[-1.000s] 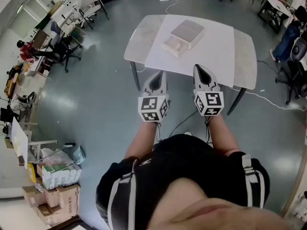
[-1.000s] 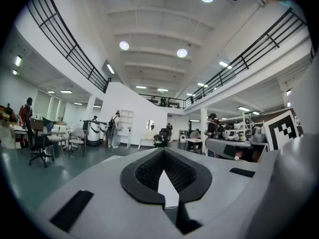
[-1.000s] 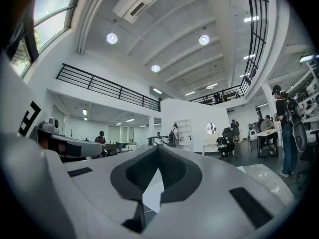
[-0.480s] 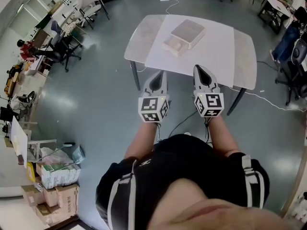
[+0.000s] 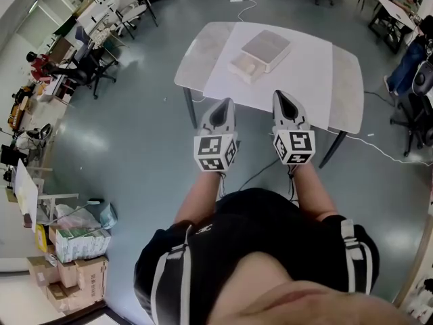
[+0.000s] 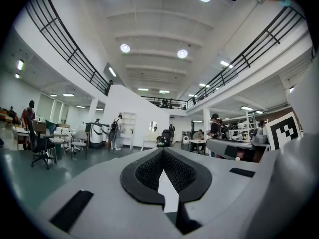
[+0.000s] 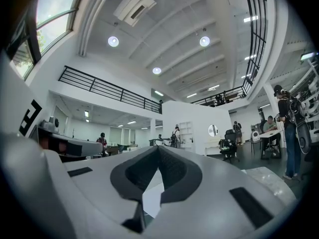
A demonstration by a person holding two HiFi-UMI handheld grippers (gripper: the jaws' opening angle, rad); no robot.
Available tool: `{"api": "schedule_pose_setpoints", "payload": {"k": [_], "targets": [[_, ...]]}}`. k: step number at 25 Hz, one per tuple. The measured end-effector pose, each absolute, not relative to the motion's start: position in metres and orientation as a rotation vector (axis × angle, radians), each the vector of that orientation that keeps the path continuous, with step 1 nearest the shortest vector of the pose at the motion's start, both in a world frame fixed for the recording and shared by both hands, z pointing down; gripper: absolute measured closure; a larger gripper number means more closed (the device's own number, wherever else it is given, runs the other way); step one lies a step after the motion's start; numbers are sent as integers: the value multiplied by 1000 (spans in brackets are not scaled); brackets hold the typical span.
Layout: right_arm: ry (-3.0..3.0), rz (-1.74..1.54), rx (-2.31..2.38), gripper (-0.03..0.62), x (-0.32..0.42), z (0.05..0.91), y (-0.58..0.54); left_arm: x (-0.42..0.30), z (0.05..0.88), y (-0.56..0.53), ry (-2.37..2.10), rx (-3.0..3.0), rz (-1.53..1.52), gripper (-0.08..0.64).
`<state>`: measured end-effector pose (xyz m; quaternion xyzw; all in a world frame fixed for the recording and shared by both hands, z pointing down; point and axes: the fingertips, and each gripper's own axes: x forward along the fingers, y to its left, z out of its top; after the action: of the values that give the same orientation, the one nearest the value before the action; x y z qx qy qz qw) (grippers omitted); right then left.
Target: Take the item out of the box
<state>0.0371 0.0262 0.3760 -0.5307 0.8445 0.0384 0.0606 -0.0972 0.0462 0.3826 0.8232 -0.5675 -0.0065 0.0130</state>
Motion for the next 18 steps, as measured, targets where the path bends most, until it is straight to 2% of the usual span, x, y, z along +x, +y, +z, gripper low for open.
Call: {"api": "schedule_pose_setpoints", "payload": {"k": [9,18], "targets": [[2581,78,-1598,580,63,386,9,-70,389,36,-1793,2547,4,548],[2592,92,-1571,580,60,389,-11,-76,394,13,-1829,2526,2,548]]}}
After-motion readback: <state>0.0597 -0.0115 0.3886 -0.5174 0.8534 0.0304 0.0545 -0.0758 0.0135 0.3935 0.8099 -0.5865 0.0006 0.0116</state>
